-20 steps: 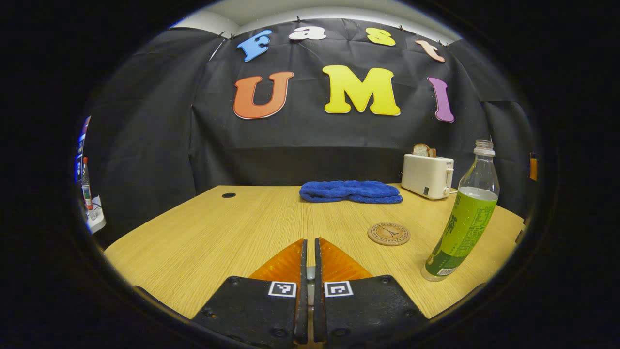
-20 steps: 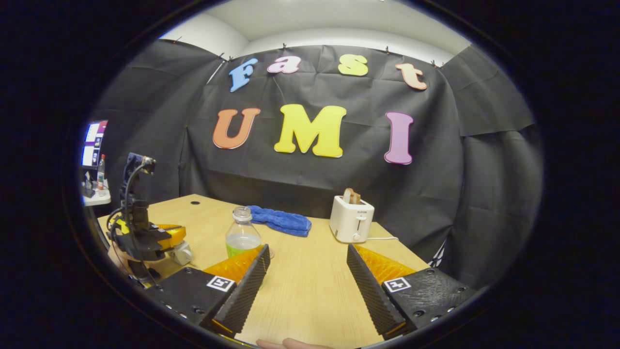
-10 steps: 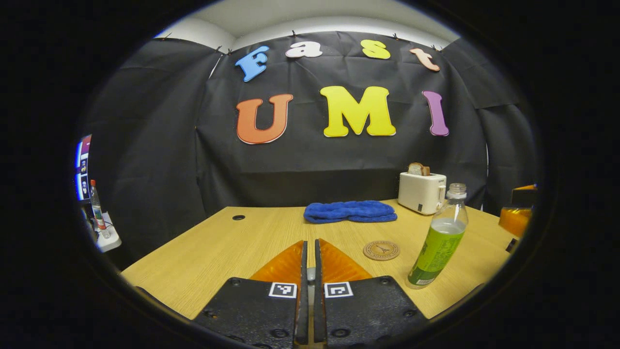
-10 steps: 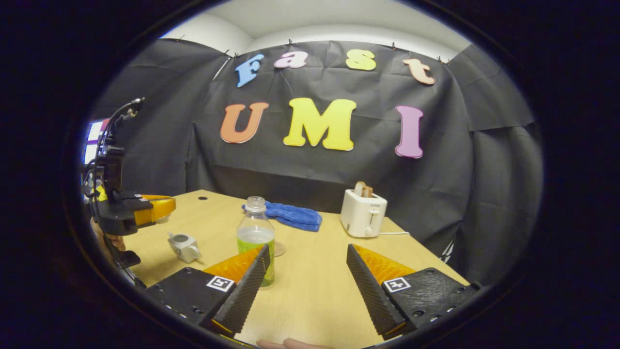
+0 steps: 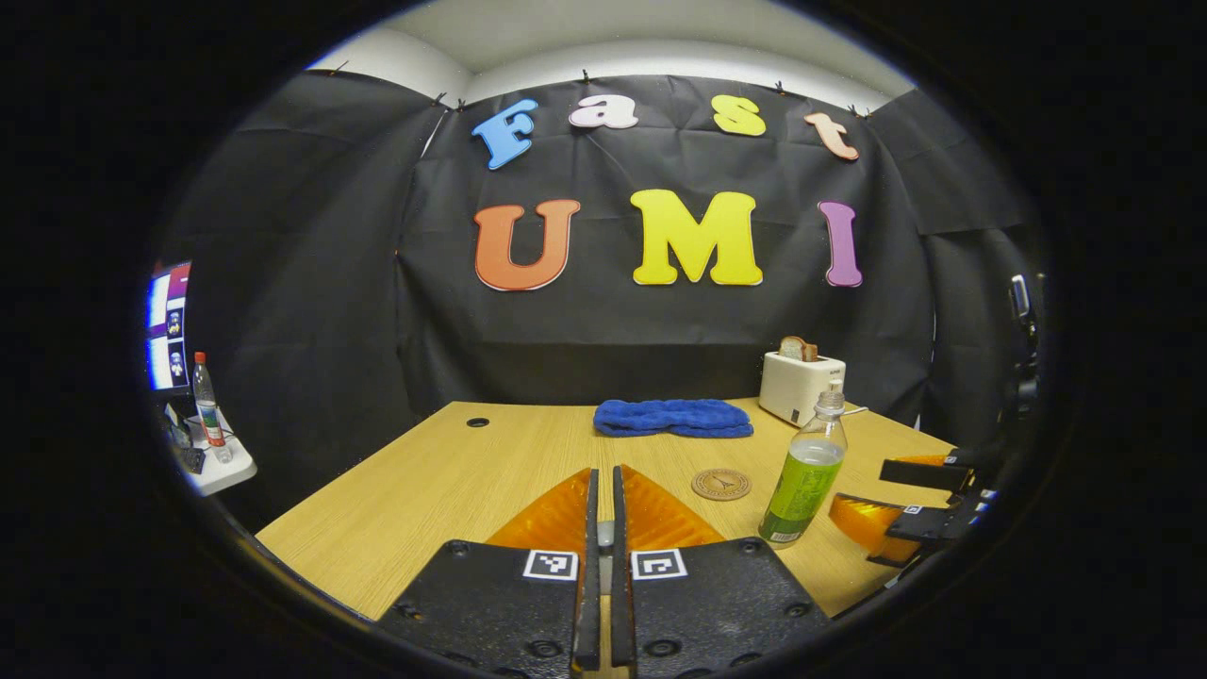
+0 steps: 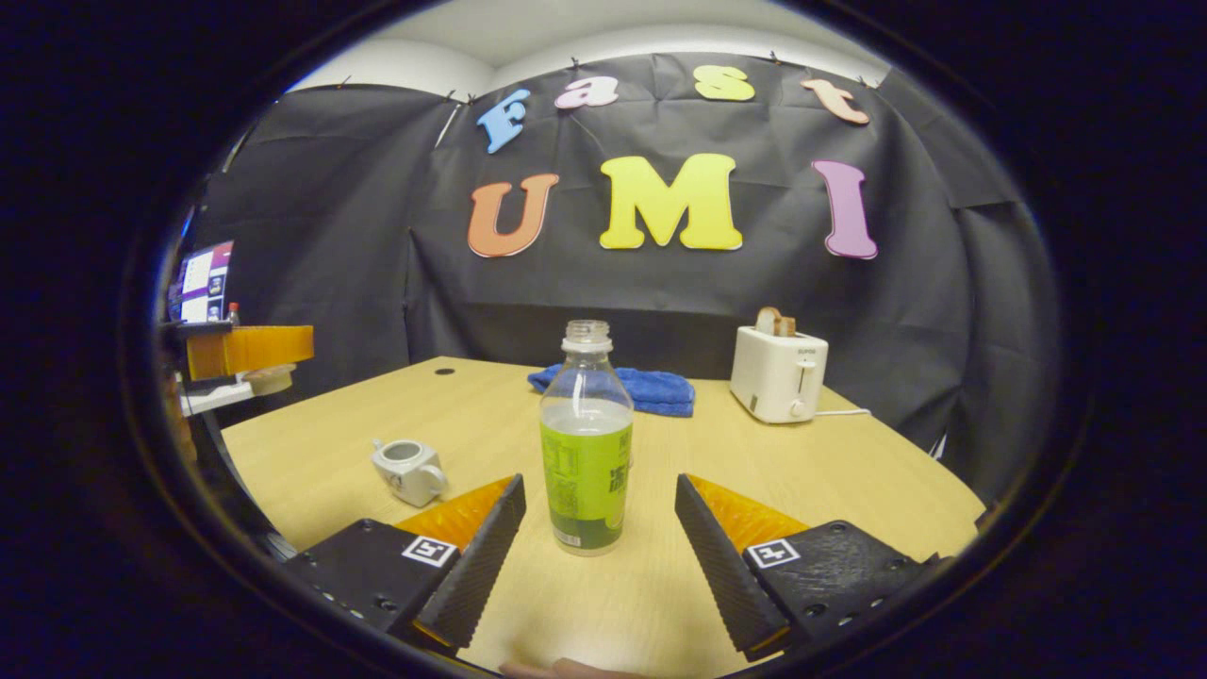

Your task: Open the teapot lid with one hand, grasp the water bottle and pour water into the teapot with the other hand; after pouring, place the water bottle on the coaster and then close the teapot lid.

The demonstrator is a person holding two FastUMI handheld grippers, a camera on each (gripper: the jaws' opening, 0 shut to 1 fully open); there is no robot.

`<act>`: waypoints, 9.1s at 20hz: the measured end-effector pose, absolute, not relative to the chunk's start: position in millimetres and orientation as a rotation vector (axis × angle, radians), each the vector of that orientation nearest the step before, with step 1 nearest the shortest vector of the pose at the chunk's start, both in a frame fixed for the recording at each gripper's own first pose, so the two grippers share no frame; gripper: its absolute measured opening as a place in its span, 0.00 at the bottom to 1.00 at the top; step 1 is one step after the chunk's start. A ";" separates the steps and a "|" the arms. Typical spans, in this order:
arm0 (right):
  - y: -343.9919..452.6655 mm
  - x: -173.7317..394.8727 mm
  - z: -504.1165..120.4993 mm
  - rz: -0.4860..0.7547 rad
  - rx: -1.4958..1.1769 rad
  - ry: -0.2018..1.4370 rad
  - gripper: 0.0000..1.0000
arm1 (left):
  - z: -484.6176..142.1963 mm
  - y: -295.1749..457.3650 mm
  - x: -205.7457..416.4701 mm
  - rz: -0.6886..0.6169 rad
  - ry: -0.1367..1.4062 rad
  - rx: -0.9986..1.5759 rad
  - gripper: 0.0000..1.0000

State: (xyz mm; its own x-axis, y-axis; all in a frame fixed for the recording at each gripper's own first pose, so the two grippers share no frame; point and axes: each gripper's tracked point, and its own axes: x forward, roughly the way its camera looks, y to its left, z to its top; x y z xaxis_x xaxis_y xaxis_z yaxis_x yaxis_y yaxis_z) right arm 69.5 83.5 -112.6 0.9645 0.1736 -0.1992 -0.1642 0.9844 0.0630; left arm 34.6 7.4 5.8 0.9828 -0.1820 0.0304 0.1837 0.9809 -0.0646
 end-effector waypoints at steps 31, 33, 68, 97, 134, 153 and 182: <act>96.1 115.8 -96.9 -0.022 -0.526 0.214 0.74 | 11.6 25.3 -0.3 -0.211 0.005 -0.073 0.07; 104.9 121.1 -100.6 -0.021 -0.618 0.218 0.74 | 13.0 26.8 -0.7 -0.228 0.002 -0.090 0.06; 202.7 141.8 -74.8 -0.099 -1.878 -0.181 0.76 | 19.8 86.3 -3.2 -0.211 -0.032 -0.144 0.07; 220.9 131.1 -43.0 -0.213 -2.081 -0.363 0.74 | 15.4 90.6 -3.7 -0.223 -0.013 -0.156 0.07; 164.6 163.0 -59.6 -0.002 -1.076 -0.200 0.77 | -5.9 101.8 23.6 -0.147 0.036 -0.211 0.07; 99.1 275.8 -95.5 0.155 0.143 0.238 0.75 | -20.8 83.2 35.7 -0.148 0.066 -0.151 0.07; 63.0 153.7 -97.8 0.168 -0.052 0.146 0.95 | -18.7 15.5 59.8 -0.250 0.027 -0.139 0.07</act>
State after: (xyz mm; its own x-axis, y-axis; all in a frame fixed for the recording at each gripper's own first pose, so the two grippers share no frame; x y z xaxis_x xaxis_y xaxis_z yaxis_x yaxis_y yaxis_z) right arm 153.7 63.0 -97.8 0.9754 0.1623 -0.1491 -0.1699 0.9847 -0.0397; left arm 59.8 15.5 -18.7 0.9687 -0.2480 -0.0097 0.2443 0.9594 -0.1408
